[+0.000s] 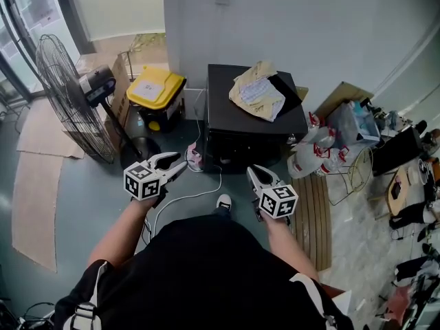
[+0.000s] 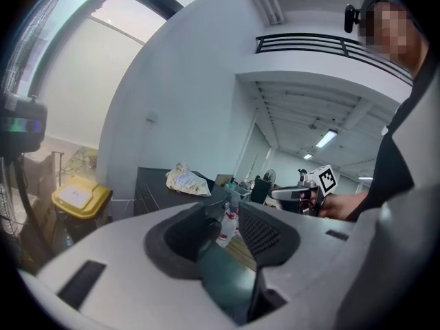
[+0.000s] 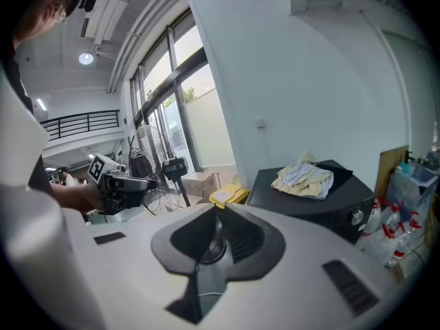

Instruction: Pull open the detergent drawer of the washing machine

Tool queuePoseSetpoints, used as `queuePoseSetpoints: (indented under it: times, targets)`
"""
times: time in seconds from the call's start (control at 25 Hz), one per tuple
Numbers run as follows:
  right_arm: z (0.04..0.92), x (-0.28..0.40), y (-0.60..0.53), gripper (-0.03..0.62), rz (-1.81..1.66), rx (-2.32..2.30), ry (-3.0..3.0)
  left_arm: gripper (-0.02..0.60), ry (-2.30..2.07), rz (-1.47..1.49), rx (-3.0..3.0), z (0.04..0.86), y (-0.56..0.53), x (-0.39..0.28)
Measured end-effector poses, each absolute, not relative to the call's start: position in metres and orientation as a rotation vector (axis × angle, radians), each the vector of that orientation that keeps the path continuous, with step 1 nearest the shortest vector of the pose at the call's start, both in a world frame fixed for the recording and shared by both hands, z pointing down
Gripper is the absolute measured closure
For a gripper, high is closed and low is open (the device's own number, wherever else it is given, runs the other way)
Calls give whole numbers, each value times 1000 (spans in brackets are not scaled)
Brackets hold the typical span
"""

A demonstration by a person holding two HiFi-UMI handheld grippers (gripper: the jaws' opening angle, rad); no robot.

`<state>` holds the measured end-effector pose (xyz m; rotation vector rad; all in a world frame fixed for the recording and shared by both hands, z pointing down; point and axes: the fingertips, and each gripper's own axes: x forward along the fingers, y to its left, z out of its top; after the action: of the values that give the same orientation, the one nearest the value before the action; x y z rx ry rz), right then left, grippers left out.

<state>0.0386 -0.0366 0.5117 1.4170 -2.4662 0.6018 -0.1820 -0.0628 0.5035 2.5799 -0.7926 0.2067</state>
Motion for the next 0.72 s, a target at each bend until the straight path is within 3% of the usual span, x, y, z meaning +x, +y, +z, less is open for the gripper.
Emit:
queuePoseSetpoints:
  times: [0.72]
  targets:
    - [528,62,-102,556,643,1353,-2459,422,-835,227,2518,520,-115,-160]
